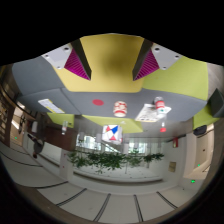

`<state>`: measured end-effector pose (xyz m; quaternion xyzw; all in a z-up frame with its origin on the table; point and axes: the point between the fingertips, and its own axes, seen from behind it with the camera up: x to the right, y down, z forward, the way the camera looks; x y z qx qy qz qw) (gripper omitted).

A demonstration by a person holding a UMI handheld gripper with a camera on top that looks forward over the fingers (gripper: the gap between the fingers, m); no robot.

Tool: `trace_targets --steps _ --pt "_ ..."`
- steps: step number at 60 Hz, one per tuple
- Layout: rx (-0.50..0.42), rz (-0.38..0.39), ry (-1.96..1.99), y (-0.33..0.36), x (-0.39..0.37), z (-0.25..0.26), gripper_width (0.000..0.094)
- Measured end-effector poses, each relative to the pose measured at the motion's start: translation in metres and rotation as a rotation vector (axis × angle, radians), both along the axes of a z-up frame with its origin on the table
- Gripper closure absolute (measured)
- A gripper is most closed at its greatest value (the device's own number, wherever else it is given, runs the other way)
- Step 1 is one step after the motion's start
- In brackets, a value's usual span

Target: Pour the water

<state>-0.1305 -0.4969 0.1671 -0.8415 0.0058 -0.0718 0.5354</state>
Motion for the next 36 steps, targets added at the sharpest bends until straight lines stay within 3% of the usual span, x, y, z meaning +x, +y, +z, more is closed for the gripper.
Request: trace_targets --steps 10,19,30,36 --pt "0.01 0.116 0.039 0.049 -0.118 -0.012 0.0079" --pt "0.072 0.188 0.041 0.118 -0.209 -0.018 0.008" --pt "0.136 0.218 0.027 0.218 -0.271 -0.041 0.008" --pt "0.145 0.196 0.027 0.268 -0.282 -0.056 0.0084"
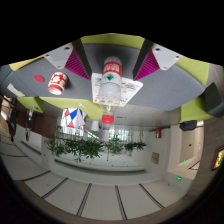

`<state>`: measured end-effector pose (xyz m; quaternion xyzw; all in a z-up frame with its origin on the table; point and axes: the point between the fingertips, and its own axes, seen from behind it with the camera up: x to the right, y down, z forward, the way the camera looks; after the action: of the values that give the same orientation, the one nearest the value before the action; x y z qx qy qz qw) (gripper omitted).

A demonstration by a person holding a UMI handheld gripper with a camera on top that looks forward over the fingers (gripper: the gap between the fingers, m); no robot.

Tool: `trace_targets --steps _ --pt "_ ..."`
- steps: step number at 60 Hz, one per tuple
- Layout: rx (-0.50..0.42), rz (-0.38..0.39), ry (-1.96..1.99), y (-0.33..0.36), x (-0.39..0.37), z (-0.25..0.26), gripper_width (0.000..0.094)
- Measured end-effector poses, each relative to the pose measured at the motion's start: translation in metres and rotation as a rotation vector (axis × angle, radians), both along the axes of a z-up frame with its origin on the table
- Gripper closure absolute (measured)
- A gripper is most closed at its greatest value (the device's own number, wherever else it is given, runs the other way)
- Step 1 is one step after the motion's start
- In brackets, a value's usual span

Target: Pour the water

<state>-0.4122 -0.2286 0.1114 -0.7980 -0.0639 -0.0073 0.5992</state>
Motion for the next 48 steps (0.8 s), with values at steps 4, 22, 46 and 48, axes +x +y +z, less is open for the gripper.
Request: trace_targets --steps 4,22,46,48 --pt "0.002 -0.023 0.006 0.028 -0.002 -0.009 0.0086" --pt "0.007 -0.05 0.005 0.097 -0.005 -0.033 0.0408" --pt "0.064 0.039 0.118 0.095 -0.008 0.002 0.0604" --pt "0.083 0.053 0.164 0.095 -0.007 0.017 0.0605"
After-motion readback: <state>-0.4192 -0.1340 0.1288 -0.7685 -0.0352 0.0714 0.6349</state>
